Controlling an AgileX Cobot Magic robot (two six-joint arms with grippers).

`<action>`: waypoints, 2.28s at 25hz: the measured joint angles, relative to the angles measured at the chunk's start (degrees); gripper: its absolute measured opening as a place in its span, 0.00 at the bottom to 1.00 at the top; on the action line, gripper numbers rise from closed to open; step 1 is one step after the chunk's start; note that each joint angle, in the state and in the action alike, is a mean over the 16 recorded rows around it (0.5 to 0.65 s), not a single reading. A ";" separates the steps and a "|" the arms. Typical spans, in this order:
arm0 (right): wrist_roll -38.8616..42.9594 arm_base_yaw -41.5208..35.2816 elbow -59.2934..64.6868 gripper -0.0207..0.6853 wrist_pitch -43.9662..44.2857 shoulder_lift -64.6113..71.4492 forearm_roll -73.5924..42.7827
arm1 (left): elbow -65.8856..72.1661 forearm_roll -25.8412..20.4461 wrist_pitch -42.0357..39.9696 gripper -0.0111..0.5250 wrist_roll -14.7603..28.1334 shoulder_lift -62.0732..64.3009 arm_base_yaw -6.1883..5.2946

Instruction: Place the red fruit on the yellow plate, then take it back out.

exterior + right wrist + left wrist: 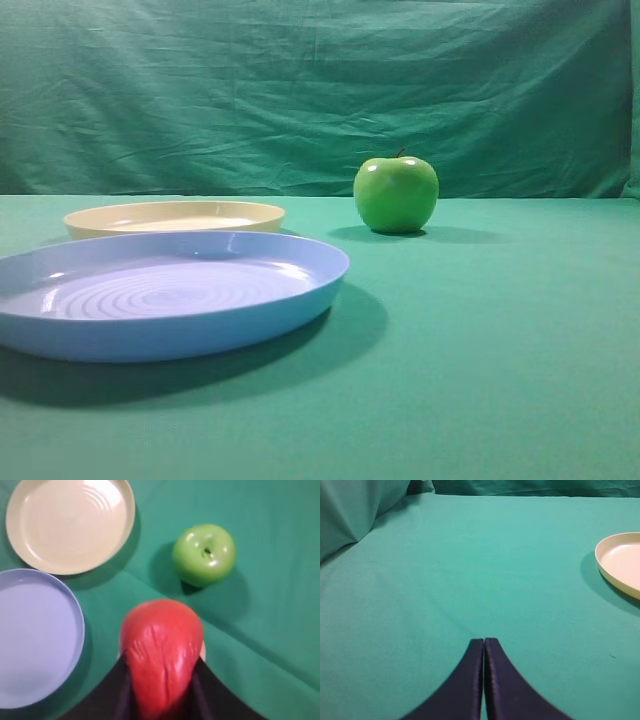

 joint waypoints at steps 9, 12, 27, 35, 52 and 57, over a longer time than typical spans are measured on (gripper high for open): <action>1.04 -5.16 31.13 0.29 -18.16 -10.99 0.52 | 0.00 0.00 0.00 0.02 0.00 0.00 0.00; 1.12 -5.68 37.84 0.29 -23.97 -11.17 0.92 | 0.00 0.00 0.00 0.02 0.00 0.00 0.00; 0.07 -5.79 44.82 0.72 -35.61 -3.73 1.45 | 0.00 0.00 0.00 0.02 0.00 0.00 0.00; 0.23 -5.79 33.59 0.88 -22.16 -3.11 -0.54 | 0.00 0.00 0.00 0.02 0.00 0.00 0.00; 4.29 -5.79 10.59 0.09 5.37 -16.73 -1.72 | 0.00 0.00 0.00 0.02 0.00 0.00 0.00; 5.05 -5.79 10.47 0.03 6.12 -26.33 -0.95 | 0.00 0.00 0.00 0.02 0.00 0.00 0.00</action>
